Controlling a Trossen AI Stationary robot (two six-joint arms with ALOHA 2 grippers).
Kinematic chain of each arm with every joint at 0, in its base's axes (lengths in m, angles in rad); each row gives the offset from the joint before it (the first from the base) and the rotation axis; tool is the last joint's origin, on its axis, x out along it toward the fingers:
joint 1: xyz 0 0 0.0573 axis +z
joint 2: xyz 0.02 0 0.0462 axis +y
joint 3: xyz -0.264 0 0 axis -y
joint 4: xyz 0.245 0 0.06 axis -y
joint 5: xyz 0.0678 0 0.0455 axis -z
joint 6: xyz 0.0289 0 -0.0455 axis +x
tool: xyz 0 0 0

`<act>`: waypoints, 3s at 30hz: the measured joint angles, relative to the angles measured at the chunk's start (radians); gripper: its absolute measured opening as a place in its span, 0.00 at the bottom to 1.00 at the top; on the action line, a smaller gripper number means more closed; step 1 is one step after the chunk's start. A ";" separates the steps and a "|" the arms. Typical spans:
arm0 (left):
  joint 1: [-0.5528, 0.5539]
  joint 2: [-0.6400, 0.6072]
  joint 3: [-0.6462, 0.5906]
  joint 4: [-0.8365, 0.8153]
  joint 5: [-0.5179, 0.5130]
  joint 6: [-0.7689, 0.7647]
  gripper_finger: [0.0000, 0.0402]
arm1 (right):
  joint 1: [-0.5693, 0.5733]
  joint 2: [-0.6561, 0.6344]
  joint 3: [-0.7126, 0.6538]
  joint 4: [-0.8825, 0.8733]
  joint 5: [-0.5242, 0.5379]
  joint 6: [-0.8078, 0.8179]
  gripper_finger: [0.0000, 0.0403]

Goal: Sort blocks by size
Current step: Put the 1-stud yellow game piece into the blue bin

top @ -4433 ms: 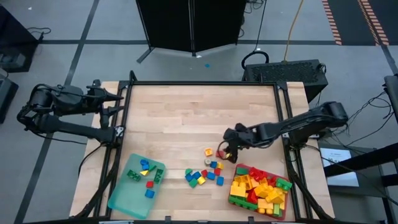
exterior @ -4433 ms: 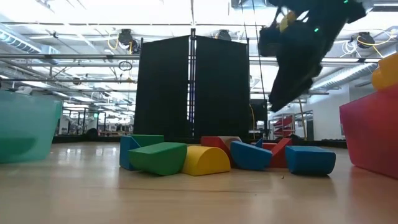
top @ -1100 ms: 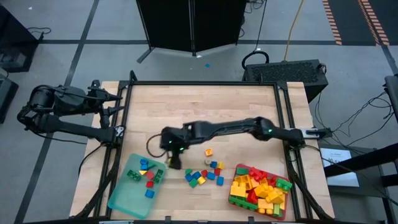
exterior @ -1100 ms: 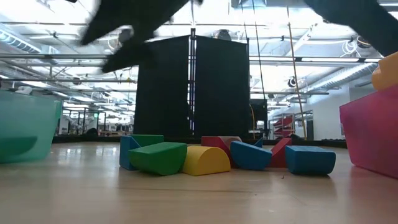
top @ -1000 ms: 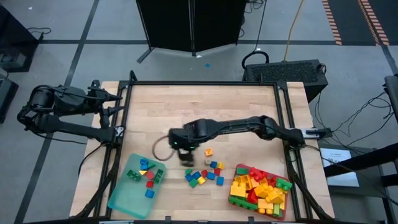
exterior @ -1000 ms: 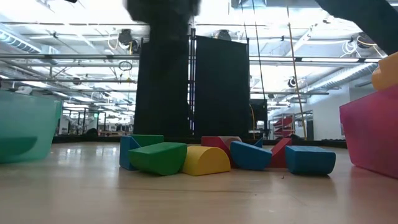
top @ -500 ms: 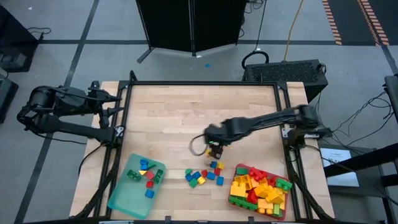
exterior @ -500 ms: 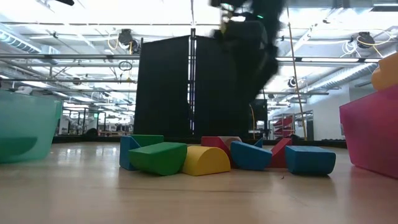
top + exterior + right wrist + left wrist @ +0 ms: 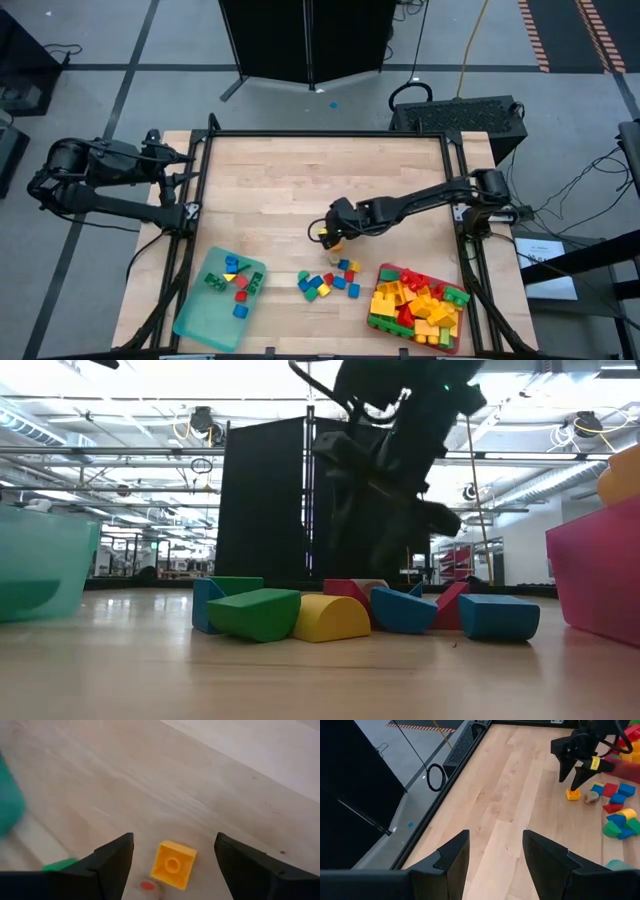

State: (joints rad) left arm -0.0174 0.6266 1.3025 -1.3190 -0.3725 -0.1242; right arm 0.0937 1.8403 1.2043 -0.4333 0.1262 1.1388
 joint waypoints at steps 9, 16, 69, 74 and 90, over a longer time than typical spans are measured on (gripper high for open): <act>0.000 0.000 0.000 0.000 0.000 0.000 0.47 | 0.006 0.095 0.110 -0.117 0.004 -0.020 0.67; 0.000 0.000 0.000 0.000 0.000 0.000 0.47 | 0.030 0.104 0.115 -0.149 0.007 0.017 0.67; 0.000 0.000 0.001 -0.008 -0.001 0.002 0.47 | 0.044 0.416 0.820 0.137 -0.056 -0.639 0.28; 0.000 0.000 0.001 -0.008 -0.002 0.002 0.47 | 0.044 0.623 1.143 0.118 -0.191 -0.713 0.28; 0.000 -0.003 0.001 -0.009 -0.003 0.007 0.47 | 0.054 0.742 1.093 0.178 -0.311 -0.682 0.46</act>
State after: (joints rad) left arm -0.0170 0.6231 1.3033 -1.3279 -0.3756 -0.1173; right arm 0.1478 2.5827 2.2971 -0.2556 -0.1849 0.4568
